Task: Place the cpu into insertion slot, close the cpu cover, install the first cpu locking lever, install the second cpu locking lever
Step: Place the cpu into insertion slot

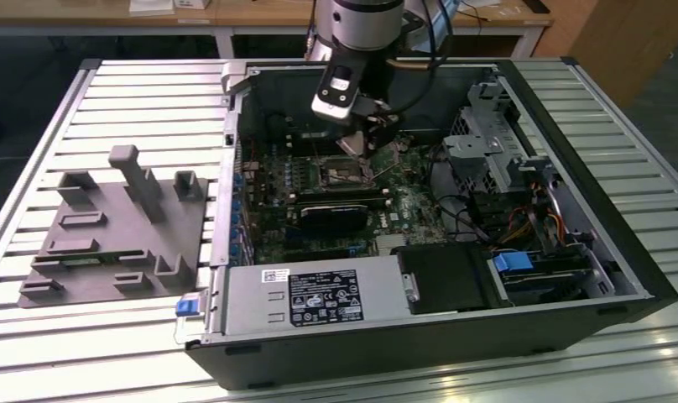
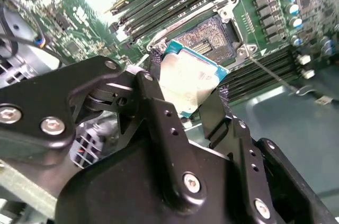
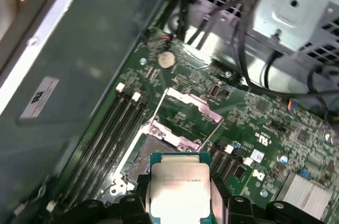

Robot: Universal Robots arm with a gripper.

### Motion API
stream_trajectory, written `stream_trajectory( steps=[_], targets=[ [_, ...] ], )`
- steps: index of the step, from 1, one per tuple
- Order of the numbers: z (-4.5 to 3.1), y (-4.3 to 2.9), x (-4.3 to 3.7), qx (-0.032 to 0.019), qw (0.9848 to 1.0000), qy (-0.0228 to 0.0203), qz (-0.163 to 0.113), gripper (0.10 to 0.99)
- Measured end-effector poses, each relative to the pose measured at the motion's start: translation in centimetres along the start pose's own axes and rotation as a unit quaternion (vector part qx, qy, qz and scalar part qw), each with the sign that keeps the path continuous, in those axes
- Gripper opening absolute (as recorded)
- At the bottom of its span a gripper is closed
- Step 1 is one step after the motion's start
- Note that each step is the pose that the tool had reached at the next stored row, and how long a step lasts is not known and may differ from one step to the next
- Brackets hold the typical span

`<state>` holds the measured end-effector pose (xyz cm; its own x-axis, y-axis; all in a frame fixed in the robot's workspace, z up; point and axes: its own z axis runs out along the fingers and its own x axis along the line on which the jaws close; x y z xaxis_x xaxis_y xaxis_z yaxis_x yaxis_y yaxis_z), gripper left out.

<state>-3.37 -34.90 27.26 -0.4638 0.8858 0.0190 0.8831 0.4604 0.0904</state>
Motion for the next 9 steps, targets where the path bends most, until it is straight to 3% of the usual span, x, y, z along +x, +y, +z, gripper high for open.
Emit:
stream_trajectory(
  steps=[3, 9],
  targets=[
    [0.1, -0.01, 0.0, -0.0005, 0.9996, -0.0024, 0.027, 0.533],
    [0.34, -0.03, -0.01, -0.0017, 0.9958, -0.0082, 0.091, 0.533]
  ],
)
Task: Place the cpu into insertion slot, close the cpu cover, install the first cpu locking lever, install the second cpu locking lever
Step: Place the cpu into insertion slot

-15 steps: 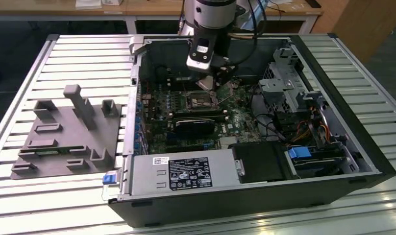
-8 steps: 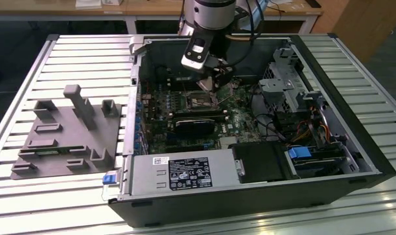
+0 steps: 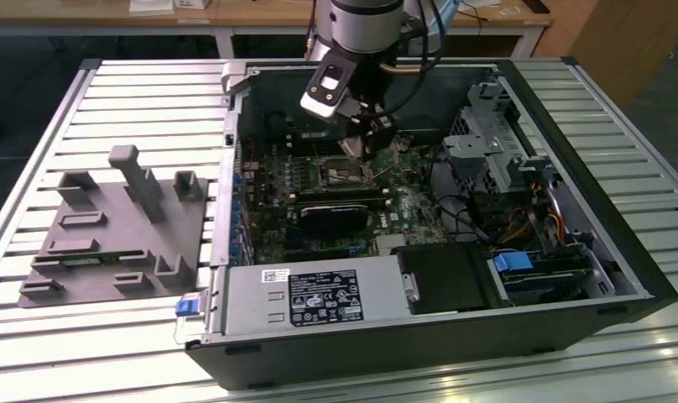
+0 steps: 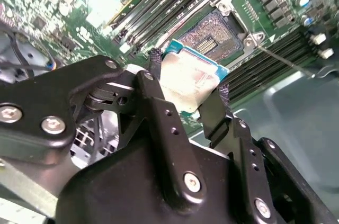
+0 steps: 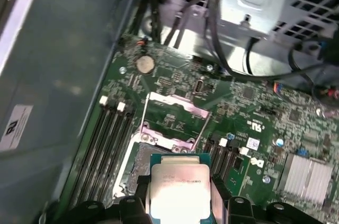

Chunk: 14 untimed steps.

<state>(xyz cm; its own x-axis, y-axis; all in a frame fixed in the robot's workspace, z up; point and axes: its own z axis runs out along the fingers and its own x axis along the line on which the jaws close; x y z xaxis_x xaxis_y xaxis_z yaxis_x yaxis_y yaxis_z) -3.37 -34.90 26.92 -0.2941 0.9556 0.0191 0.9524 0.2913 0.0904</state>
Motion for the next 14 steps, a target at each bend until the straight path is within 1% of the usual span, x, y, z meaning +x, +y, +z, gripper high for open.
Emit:
stream_trajectory(
  steps=[2, 4, 7, 10, 14],
  targets=[
    [0.08, -0.01, 0.0, -0.0003, 0.9998, -0.0016, 0.018, 0.533],
    [0.16, -0.01, 0.0, -0.0006, 0.9994, -0.0033, 0.036, 0.533],
    [0.28, -0.03, -0.01, -0.0012, 0.998, -0.0058, 0.063, 0.533],
    [0.44, -0.04, -0.01, -0.0017, 0.9959, -0.0082, 0.09, 0.533],
    [0.8, -0.08, 0.0, -0.0024, 0.9922, -0.0112, 0.124, 0.533]
  ],
)
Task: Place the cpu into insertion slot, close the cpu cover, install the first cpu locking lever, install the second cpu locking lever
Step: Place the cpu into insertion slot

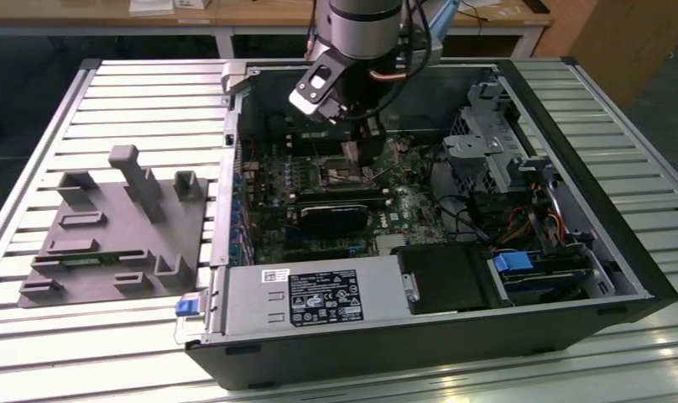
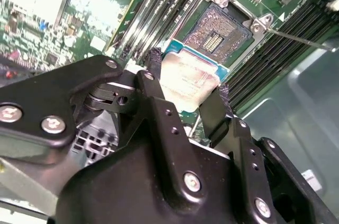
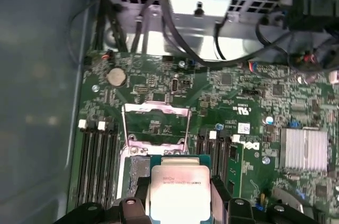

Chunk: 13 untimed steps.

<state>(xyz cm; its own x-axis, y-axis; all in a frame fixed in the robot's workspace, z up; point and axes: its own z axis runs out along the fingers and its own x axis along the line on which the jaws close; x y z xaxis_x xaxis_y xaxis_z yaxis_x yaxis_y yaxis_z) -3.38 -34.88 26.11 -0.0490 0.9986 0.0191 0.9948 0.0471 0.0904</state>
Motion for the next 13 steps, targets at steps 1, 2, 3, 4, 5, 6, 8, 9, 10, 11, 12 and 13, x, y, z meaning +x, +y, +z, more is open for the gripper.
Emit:
stream_trajectory(
  steps=[1, 2, 3, 4, 5, 6, 8, 9, 10, 11, 12, 13],
  targets=[
    [0.11, -0.02, 0.02, -0.0001, 1.0, -0.0005, 0.005, 0.533],
    [0.22, -0.06, 0.05, -0.0002, 1.0, -0.0009, 0.01, 0.533],
    [0.36, -0.11, 0.09, -0.0003, 0.9999, -0.0012, 0.013, 0.533],
    [0.5, -0.16, 0.14, -0.0003, 0.9999, -0.0015, 0.017, 0.533],
    [0.65, -0.22, 0.18, -0.0003, 0.9998, -0.0018, 0.019, 0.533],
    [0.8, -0.27, 0.23, -0.0003, 0.9998, -0.002, 0.021, 0.533],
    [1.11, -0.39, 0.3, -0.0004, 0.9998, -0.002, 0.022, 0.533],
    [1.26, -0.47, 0.33, -0.0004, 0.9998, -0.002, 0.022, 0.533],
    [1.41, -0.55, 0.38, -0.0004, 0.9998, -0.002, 0.022, 0.533],
    [1.57, -0.63, 0.42, -0.0004, 0.9998, -0.002, 0.022, 0.533],
    [1.73, -0.71, 0.48, -0.0004, 0.9998, -0.002, 0.022, 0.533],
    [1.88, -0.79, 0.54, -0.0004, 0.9998, -0.002, 0.022, 0.533]
  ],
)
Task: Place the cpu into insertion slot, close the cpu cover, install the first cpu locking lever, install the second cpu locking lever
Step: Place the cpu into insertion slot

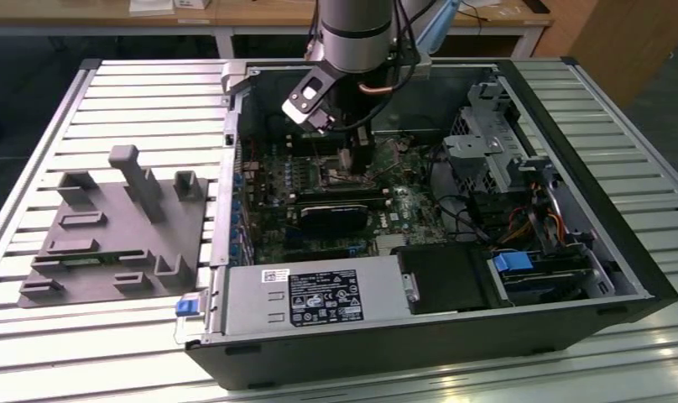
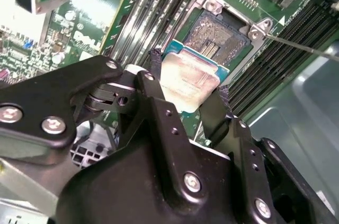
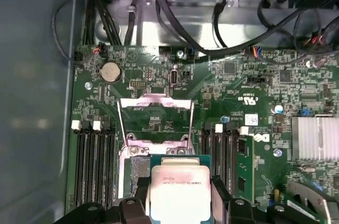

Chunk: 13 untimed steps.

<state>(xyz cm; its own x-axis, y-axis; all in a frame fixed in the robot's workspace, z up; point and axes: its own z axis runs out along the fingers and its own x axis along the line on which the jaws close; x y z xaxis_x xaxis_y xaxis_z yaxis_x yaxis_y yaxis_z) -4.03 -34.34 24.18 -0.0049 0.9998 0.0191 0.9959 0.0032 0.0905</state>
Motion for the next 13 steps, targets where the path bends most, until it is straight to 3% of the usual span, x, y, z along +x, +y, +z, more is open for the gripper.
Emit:
stream_trajectory(
  steps=[7, 13],
  targets=[
    [1.09, -0.6, 0.18, -0.0004, 1.0, -0.0001, 0.0, 0.533],
    [1.54, -1.0, 0.21, -0.0087, 1.0, 0.0, 0.0, 0.533]
  ],
)
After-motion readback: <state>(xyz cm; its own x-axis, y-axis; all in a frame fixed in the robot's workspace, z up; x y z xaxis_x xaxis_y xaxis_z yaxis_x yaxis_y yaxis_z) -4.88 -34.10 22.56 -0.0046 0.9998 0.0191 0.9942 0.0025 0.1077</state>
